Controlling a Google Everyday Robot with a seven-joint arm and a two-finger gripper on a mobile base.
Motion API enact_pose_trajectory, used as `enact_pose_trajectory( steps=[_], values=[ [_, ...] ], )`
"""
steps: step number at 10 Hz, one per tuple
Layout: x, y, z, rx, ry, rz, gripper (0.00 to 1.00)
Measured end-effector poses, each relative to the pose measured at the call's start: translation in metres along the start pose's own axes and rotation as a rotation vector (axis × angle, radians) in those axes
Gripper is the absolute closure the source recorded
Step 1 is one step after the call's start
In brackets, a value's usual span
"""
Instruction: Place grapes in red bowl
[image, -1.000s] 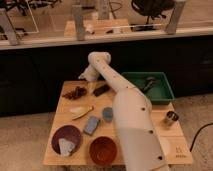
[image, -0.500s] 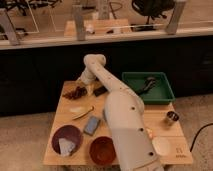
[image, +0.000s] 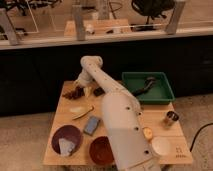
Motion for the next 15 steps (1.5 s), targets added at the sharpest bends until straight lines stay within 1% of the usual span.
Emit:
enact_pose_trajectory(
  steps=[1, 3, 6, 7, 8, 9, 10, 13, 15],
  values=[
    [-0.003, -0.003, 0.002, -0.004, -0.006, 0.0, 0.47],
    [-0.008, -0.01, 0.004, -0.012, -0.022, 0.005, 0.68],
    [-0.011, -0.015, 0.005, -0.022, -0.049, 0.012, 0.96],
    [-0.01, -0.013, 0.005, -0.021, -0.066, 0.022, 1.0],
    [-0.01, -0.012, 0.004, -0.014, -0.083, 0.029, 1.0],
    [-0.007, -0.008, 0.0, 0.001, -0.1, 0.035, 1.0],
    [-0.005, -0.003, -0.009, 0.027, -0.127, 0.043, 1.0],
    [-0.002, 0.009, -0.057, 0.119, -0.192, 0.047, 1.0],
    [-0.004, 0.02, -0.092, 0.178, -0.246, 0.032, 1.0]
  ],
)
